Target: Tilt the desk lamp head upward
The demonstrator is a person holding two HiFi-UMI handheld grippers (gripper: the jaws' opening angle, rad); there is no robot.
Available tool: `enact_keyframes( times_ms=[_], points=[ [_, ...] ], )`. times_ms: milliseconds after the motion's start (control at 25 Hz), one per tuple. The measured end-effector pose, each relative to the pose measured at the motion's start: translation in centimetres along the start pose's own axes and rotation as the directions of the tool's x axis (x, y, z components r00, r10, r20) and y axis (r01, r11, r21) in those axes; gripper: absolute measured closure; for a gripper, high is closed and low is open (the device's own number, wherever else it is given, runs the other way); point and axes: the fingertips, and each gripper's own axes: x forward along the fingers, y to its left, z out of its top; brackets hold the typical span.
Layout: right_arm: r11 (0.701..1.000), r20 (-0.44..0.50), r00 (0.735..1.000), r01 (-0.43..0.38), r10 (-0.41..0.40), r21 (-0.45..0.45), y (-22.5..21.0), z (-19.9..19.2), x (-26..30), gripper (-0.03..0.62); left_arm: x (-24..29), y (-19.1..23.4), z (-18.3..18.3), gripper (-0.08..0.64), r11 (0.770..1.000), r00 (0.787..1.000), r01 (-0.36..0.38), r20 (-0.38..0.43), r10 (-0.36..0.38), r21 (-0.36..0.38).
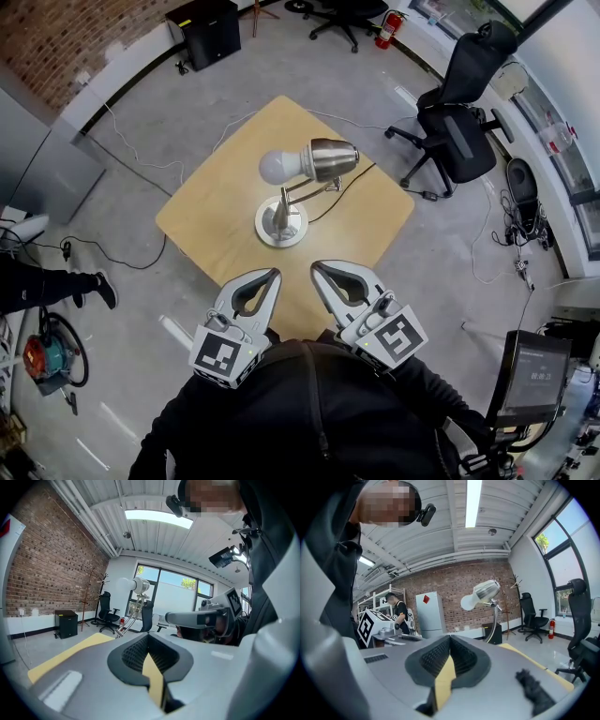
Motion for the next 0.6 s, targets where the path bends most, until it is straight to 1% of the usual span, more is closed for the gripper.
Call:
enact_keyframes(
  times_ms=[600],
  points=[
    [1.0,0.01,1.0,0.008,-0.008,0.016,-0.15,0.07,-0.29,0.588,0.1,-0.22,-0.37,0.554,1.0,1.0,0.003,-0.013,-0.003,-0.012]
  ],
)
